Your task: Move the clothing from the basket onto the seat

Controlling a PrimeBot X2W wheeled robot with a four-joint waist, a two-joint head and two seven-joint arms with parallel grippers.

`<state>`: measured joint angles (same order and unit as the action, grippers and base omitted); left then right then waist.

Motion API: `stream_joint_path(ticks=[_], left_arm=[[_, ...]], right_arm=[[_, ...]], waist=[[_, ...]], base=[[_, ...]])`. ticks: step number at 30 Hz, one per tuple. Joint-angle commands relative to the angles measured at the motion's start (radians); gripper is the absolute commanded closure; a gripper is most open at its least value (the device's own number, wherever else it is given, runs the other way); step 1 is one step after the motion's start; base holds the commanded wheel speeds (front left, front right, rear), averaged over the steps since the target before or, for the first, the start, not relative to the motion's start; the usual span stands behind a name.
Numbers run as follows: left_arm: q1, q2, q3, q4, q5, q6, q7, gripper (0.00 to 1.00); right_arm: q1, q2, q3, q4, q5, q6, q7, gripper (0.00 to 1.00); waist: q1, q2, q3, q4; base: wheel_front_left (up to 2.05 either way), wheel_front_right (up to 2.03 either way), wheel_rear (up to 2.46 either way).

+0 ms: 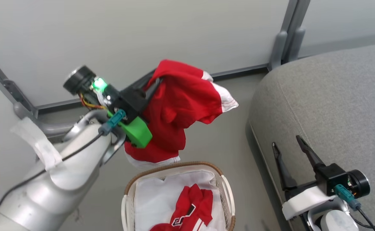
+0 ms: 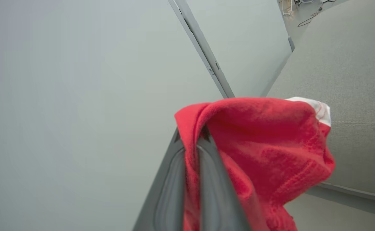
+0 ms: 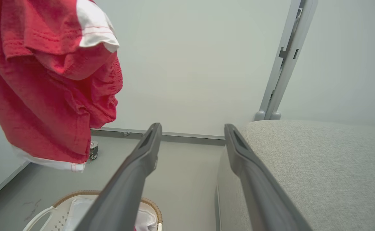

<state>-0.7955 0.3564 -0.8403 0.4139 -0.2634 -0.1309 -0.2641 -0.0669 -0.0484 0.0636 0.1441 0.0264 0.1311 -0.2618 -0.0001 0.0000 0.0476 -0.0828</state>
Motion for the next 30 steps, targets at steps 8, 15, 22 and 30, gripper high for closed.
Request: stream_joint_path(ticks=[8,15,22,30], left_arm=[[-0.176,0.014,-0.058,-0.007,-0.039,0.0,-0.001,1.0],[-0.264,-0.015,-0.085,-0.015,-0.06,0.0,-0.001,1.0],[-0.328,-0.049,-0.117,-0.01,-0.078,0.001,0.0,1.0],[-0.369,-0.091,-0.152,-0.002,-0.094,0.001,0.0,1.0]], right_arm=[[-0.024,-0.004,0.063,-0.007,0.0,-0.001,-0.005,0.0],[-0.072,-0.004,0.167,0.019,0.009,-0.001,-0.005,0.0],[-0.199,-0.004,0.305,0.115,0.033,-0.001,-0.005,0.0],[-0.329,-0.004,0.384,0.273,0.102,-0.001,-0.005,0.0]], waist=[[0.0001,0.0,-0.051,0.023],[0.0001,0.0,-0.057,0.034],[0.0001,0.0,-0.056,0.044],[0.0001,0.0,-0.056,0.062]], base=[[0.0,0.0,0.0],[0.0,0.0,0.0],[0.0,0.0,0.0],[0.0,0.0,0.0]])
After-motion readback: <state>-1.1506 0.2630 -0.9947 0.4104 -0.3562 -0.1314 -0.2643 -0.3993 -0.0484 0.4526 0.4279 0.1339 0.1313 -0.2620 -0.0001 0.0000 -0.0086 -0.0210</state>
